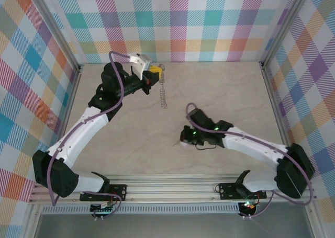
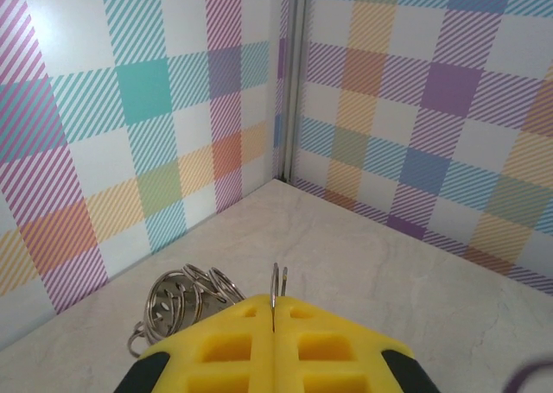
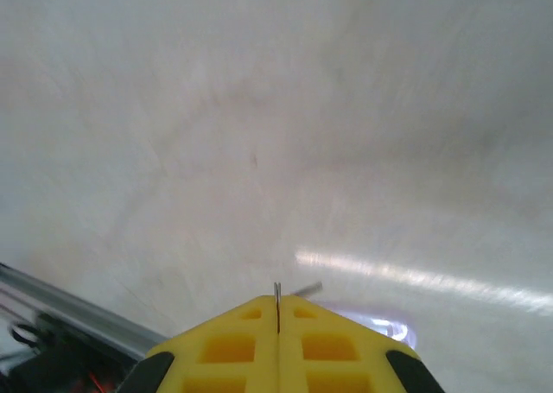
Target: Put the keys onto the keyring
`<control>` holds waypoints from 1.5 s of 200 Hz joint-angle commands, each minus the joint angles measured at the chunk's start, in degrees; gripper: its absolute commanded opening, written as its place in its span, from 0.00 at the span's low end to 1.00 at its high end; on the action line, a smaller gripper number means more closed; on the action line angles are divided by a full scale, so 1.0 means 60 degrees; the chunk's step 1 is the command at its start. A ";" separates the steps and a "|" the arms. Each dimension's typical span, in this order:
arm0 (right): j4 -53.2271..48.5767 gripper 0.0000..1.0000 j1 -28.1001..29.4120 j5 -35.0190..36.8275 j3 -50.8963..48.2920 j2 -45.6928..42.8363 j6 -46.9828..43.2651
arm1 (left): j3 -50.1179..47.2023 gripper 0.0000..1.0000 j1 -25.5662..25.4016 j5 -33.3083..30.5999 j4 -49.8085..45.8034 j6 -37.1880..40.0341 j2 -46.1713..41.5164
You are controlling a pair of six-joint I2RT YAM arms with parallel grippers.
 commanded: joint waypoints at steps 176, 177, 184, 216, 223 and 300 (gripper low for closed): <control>0.4836 0.00 -0.4935 -0.5057 0.1049 -0.1645 -0.3812 | 0.2997 0.00 -0.2156 -0.1833 -0.2712 0.0439 0.2304; 0.4859 0.00 -0.4942 -0.5074 0.1056 -0.1649 -0.3823 | 0.2993 0.00 -0.2170 -0.1849 -0.2699 0.0443 0.2310; 0.4977 0.00 -0.4961 -0.5178 0.1074 -0.1688 -0.3875 | 0.2988 0.00 -0.2234 -0.1879 -0.2620 0.0472 0.2347; 0.5148 0.00 -0.4995 -0.5410 0.1208 -0.1790 -0.4103 | 0.3019 0.00 -0.2403 -0.1894 -0.2409 0.0490 0.2486; 0.5161 0.00 -0.5001 -0.5426 0.1210 -0.1835 -0.4140 | 0.3009 0.00 -0.2423 -0.1886 -0.2382 0.0501 0.2500; 0.5015 0.00 -0.5040 -0.5264 0.1303 -0.2369 -0.4218 | 0.2874 0.00 -0.2482 -0.1884 -0.1972 0.0527 0.2277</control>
